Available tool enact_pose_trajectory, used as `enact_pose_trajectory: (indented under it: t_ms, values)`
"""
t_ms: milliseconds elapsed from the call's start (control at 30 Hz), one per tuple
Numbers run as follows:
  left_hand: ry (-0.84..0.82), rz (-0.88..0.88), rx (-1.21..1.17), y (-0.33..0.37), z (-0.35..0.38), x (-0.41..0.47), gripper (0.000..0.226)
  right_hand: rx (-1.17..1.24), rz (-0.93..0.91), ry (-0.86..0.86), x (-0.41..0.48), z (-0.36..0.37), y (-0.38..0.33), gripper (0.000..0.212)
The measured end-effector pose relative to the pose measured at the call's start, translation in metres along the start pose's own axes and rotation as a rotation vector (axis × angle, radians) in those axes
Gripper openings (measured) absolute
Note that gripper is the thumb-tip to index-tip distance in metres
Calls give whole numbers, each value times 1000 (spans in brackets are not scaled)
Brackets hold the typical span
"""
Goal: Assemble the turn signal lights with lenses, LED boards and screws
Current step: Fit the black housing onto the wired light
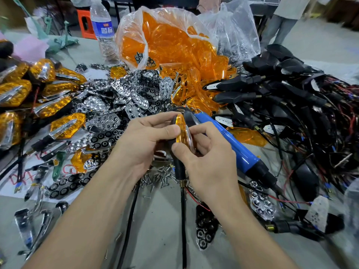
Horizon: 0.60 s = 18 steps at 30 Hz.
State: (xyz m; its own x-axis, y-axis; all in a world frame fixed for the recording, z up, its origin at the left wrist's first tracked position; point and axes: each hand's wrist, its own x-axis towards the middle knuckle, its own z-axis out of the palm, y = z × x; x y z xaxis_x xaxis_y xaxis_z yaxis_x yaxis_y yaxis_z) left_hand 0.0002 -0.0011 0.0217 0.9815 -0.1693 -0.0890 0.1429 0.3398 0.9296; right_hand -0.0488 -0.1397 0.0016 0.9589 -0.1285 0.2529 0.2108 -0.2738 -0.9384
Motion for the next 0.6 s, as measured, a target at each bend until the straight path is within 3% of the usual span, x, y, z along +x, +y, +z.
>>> enact_pose_trajectory:
  t_ms: [100, 200, 300, 433, 600]
  values:
    - [23, 49, 29, -2, 2, -2, 36, 77, 21, -41, 4, -3, -1, 25]
    - [32, 86, 59, -3, 3, -3, 40, 157, 30, -57, 6, -4, -1, 47]
    - [35, 98, 58, -3, 5, -4, 38, 224, 43, -24, 4, -3, 1, 53]
    - [3, 93, 69, 0, 5, -6, 34, 168, 6, 33, -1, 0, 1, 63]
    - [16, 177, 174, -3, 11, -8, 38, 179, -5, 96, 0, 1, 3, 54]
